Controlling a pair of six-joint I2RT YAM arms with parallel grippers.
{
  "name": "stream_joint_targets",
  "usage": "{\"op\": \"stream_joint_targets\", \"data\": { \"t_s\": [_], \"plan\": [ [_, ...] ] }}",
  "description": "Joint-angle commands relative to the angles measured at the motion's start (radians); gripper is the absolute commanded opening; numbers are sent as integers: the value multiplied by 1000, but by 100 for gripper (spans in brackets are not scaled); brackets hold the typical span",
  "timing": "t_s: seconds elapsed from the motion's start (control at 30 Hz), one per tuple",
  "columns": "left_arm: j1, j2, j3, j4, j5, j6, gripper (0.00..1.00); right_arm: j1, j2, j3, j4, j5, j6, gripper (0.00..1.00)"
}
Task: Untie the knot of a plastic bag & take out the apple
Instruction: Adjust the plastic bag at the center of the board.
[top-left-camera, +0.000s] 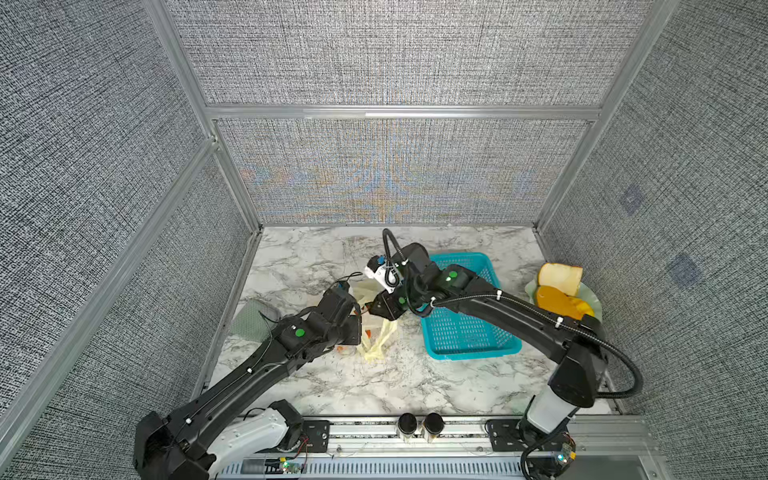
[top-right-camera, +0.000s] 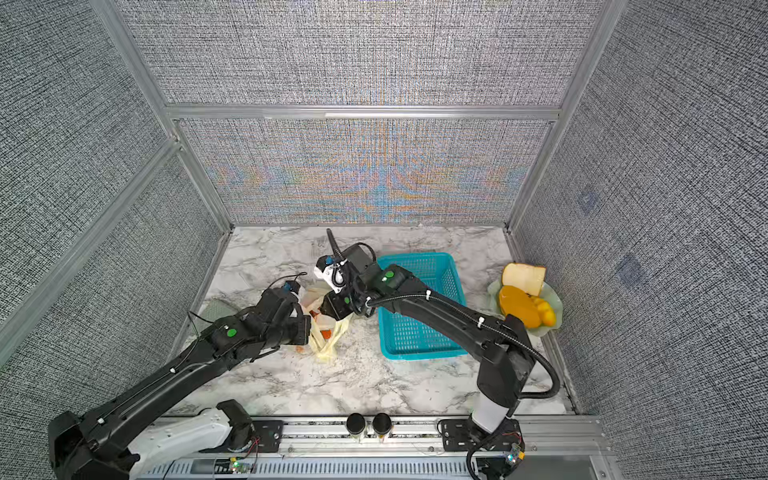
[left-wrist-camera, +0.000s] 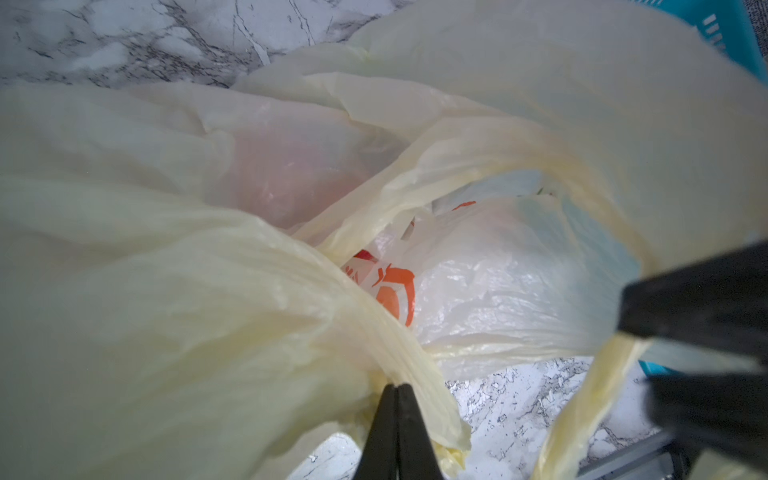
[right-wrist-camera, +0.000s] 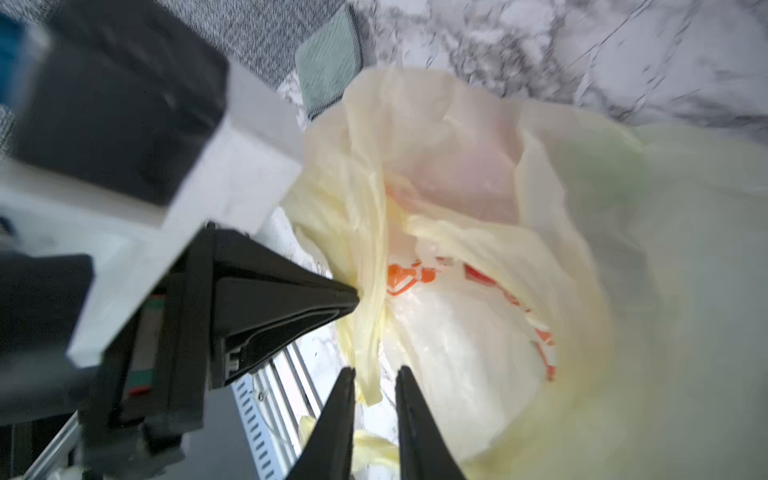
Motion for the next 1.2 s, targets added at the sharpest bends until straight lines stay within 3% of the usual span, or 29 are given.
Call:
{"op": "stream_joint_targets", "data": {
  "t_s": [0.0, 0.27, 0.5, 0.57, 0.63, 0.7, 0.87, 1.03, 1.1, 1.17],
  "plan": [
    [1, 3, 7, 7, -44, 2, 7, 8, 52, 52, -114, 44, -22, 20],
    [1, -17, -11, 2, -49, -33, 7, -12, 252, 195, -194, 220, 32, 19],
    [1, -11, -16, 6, -47, -43, 7, -45, 267, 215, 2, 281, 109, 18],
    [2, -14, -8, 9, -53, -44, 7, -46, 244, 207, 56, 257, 119, 21],
    [1, -27, 20, 23, -50, -43, 7, -46, 217, 181, 113, 202, 115, 33],
    [1, -45, 59, 55, -41, -20, 13, -46, 184, 137, 156, 192, 127, 42],
    [1, -46, 139, 76, -78, 40, 36, -60, 151, 91, 164, 175, 128, 42],
    [1, 11, 226, 19, -141, 110, 45, -65, 148, 130, 11, 99, 86, 42],
    [1, 23, 252, 5, -146, 114, 45, -81, 118, 115, -35, -8, 75, 43],
    [1, 17, 256, -4, -155, 106, 43, -116, 57, 40, 4, -193, 82, 43]
  ]
}}
